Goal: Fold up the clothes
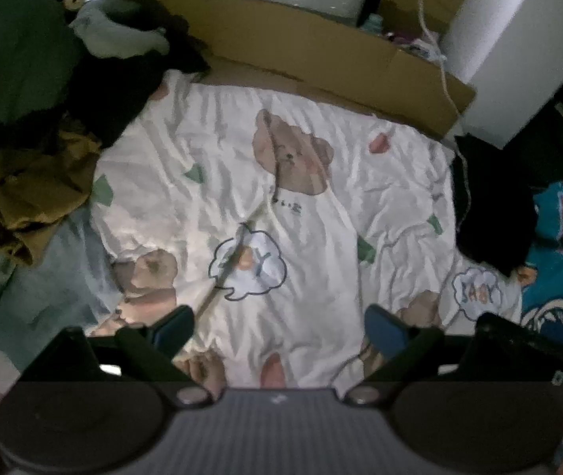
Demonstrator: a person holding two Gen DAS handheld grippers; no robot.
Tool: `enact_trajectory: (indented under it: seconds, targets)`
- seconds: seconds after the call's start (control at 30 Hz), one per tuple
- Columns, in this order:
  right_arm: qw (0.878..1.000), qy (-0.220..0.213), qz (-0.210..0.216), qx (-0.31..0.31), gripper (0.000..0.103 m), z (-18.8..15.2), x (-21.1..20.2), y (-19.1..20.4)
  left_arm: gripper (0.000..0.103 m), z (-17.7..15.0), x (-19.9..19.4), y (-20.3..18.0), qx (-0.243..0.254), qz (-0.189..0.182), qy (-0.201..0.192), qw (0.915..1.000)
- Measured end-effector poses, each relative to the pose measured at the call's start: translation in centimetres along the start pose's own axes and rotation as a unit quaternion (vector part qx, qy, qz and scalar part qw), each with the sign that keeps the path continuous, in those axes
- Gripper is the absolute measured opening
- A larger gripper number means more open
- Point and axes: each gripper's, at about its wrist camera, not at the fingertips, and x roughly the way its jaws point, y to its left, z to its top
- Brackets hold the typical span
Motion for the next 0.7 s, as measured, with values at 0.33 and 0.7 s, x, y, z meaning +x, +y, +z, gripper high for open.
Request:
enact_trajectory:
  seconds: [0.33, 0.7]
  targets:
    - [1.000, -0.003, 0.022, 0.004, 0.099, 0.6, -0.2, 0.1, 0.094, 0.4, -0.5, -1.3, 0.012, 0.003, -0.018, 0.9998]
    - [1.000, 0.005, 0.022, 0.010, 0.099, 0.6, -0.1, -0.7, 0.094, 0.4, -0.6, -2.4, 0.027, 0.006, -0.024, 0.9993]
